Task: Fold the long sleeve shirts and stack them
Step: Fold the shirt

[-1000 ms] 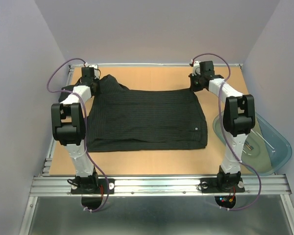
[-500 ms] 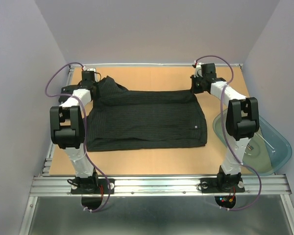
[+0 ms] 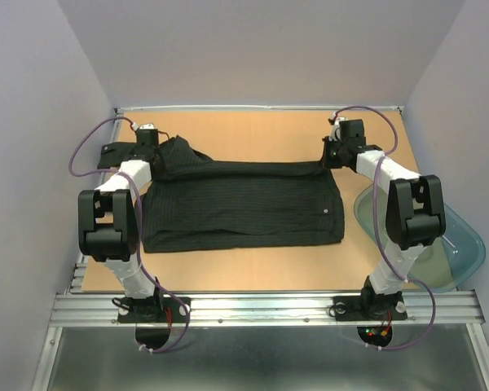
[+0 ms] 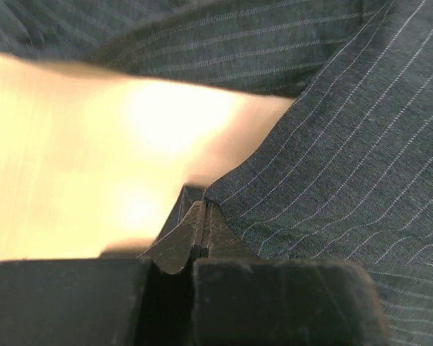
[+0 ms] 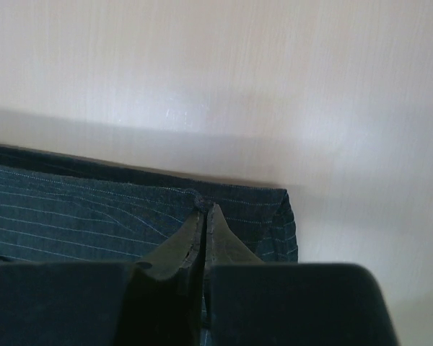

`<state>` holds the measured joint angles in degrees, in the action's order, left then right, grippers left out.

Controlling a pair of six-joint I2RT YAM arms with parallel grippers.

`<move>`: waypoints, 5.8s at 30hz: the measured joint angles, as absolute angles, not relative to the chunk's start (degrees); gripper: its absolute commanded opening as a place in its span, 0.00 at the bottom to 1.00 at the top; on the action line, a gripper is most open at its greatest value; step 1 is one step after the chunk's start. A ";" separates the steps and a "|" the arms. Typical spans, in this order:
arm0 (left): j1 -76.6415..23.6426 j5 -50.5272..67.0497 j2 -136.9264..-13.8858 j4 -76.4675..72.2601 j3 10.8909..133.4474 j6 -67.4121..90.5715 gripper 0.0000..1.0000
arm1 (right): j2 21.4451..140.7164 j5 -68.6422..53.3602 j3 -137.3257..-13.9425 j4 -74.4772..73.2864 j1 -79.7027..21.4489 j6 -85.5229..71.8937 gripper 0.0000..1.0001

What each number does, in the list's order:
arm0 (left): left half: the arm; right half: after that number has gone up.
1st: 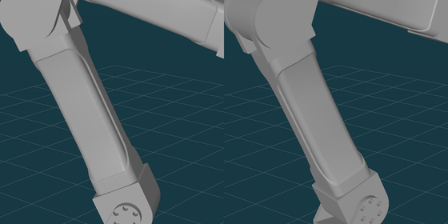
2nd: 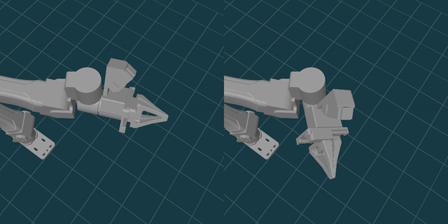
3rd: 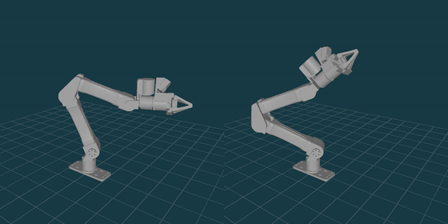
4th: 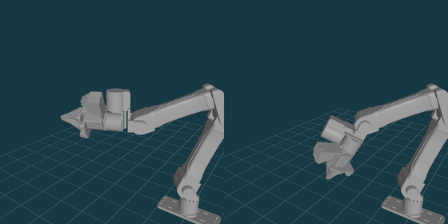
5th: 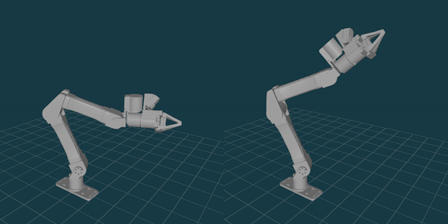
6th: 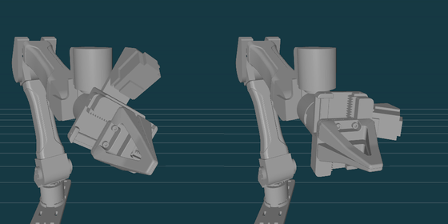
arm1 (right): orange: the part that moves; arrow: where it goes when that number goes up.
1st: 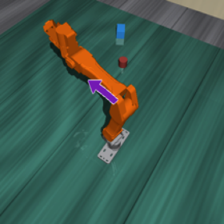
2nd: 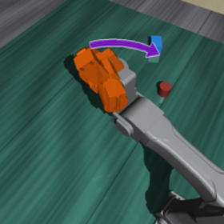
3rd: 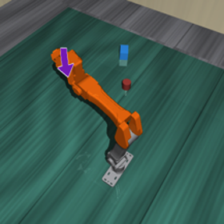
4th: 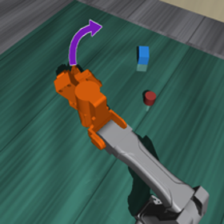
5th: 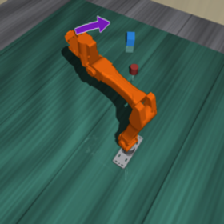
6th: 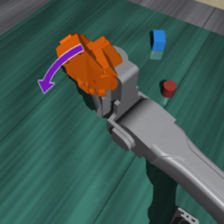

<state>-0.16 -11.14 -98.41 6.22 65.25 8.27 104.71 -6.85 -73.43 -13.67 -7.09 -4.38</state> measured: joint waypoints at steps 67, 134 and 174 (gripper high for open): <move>-5.96 -9.91 -121.16 19.62 97.91 33.80 0.25 | 93.34 -13.78 -64.95 -9.96 -23.33 -5.78 0.93; 17.76 0.47 -110.80 -1.76 69.69 37.74 0.48 | 81.47 -16.38 -55.29 -10.09 -24.40 -9.89 0.92; -35.97 21.39 -53.19 1.21 40.10 11.03 0.31 | 64.53 -10.94 -47.77 -10.07 -24.45 -15.27 0.93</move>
